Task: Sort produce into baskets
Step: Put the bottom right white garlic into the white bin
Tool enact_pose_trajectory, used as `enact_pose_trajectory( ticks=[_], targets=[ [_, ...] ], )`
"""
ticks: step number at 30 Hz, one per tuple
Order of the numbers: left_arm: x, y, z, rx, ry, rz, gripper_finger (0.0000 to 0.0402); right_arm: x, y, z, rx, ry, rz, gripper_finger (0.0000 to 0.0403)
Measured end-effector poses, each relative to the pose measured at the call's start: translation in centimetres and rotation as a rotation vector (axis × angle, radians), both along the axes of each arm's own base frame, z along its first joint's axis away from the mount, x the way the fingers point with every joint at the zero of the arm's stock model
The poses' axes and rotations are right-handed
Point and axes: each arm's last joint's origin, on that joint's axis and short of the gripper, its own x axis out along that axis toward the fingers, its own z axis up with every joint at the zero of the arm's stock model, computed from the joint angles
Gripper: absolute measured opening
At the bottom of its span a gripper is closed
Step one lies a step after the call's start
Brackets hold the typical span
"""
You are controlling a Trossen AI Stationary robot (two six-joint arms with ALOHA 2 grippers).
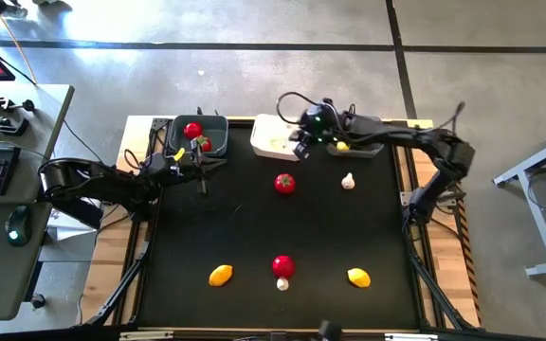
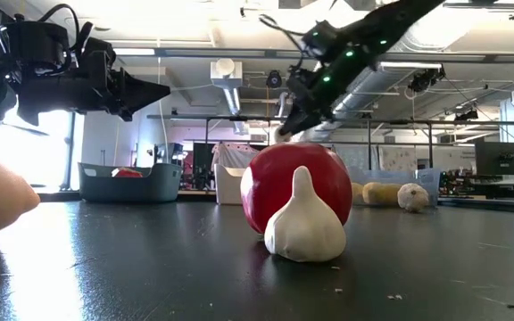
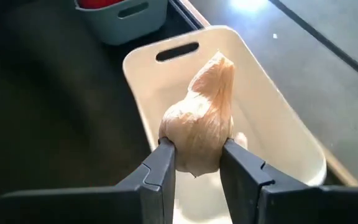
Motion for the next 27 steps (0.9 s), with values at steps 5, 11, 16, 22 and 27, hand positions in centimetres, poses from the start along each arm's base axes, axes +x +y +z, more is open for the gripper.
enact_pose_trajectory(
  ticks=[5,11,16,22,27],
  targets=[
    [0.0,0.0,0.0,-0.001,0.0,0.005,0.0,2.8,-2.2,-0.1,-0.016,0.036,0.061,0.0089],
    [0.0,0.0,0.0,-0.001,-0.001,0.007,0.0,5.4,-4.7,-1.1,0.02,0.11,0.107,0.0089],
    [0.0,0.0,0.0,-0.002,0.002,0.007,0.0,6.6,-5.9,-1.9,0.038,0.141,0.124,0.0089],
    [0.0,0.0,0.0,-0.003,0.004,0.007,0.0,6.6,-6.3,-2.8,0.063,0.171,0.12,0.0097],
    [0.0,0.0,-0.1,-0.006,0.007,0.007,0.0,6.5,-6.4,-2.8,0.043,0.19,0.094,0.0124]
  ],
)
